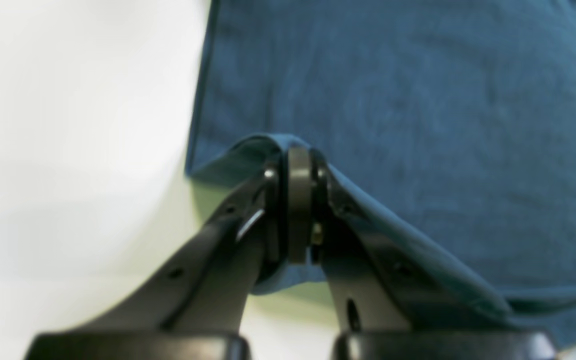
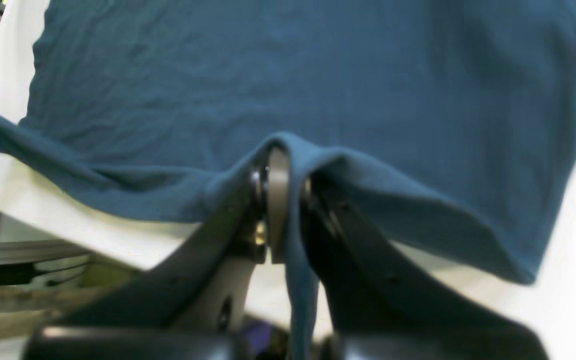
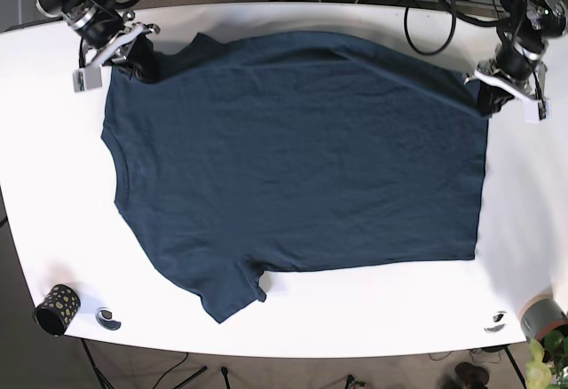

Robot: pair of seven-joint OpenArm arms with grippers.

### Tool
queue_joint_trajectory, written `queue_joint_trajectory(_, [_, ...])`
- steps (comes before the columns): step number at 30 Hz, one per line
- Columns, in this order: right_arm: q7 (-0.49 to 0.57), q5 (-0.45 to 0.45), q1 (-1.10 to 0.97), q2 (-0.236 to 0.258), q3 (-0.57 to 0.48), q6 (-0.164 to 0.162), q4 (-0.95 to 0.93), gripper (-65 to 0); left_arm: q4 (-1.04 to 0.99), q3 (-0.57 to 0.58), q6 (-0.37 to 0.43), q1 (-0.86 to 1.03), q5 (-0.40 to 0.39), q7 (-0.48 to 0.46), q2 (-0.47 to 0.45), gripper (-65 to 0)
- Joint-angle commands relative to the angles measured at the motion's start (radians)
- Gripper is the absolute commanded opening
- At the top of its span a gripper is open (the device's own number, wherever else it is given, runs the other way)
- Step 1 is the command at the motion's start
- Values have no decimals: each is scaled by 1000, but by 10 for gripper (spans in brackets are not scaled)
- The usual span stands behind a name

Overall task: Fold the T-shirt properly
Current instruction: 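Grasp the shirt's shoulder corners with both grippers, then lift the shoulder edge and fold it toward the hem with both grippers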

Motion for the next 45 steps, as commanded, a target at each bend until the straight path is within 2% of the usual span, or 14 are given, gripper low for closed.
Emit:
queue_joint_trajectory(1, [27,-20,43,10,-24,3,6,-650,12,-4,-2,-44,-14,8,-11,-650])
queue_joint_trajectory(16, [27,-227,399,17,-84,9,-248,-650,-227,-5,1,-276,-12,19,-68,-650])
queue_joint_trajectory(26, [34,-244,566,57,-84,9,-463,-650,-452,-4,1,-411,-12,13,-143,-650])
queue_joint_trajectory(31, [37,-244,628,76,-84,9,-563,-650,-564,1,1,-466,-12,-46,-169,-650])
queue_joint_trajectory(36, [43,-244,677,94,-85,4,-634,-650,-673,85,1,-507,-14,-98,-222,-650])
queue_joint_trajectory(41, [90,-244,683,116,-112,3,-673,-650,-722,116,1,-532,-12,-138,-229,-650])
queue_joint_trajectory(43, [115,-244,683,131,-130,3,-689,-640,-738,126,1,-541,-11,-158,-231,-628])
queue_joint_trajectory(45, [144,-244,683,142,-155,1,-706,-566,-756,166,1,-544,8,-188,-255,-547])
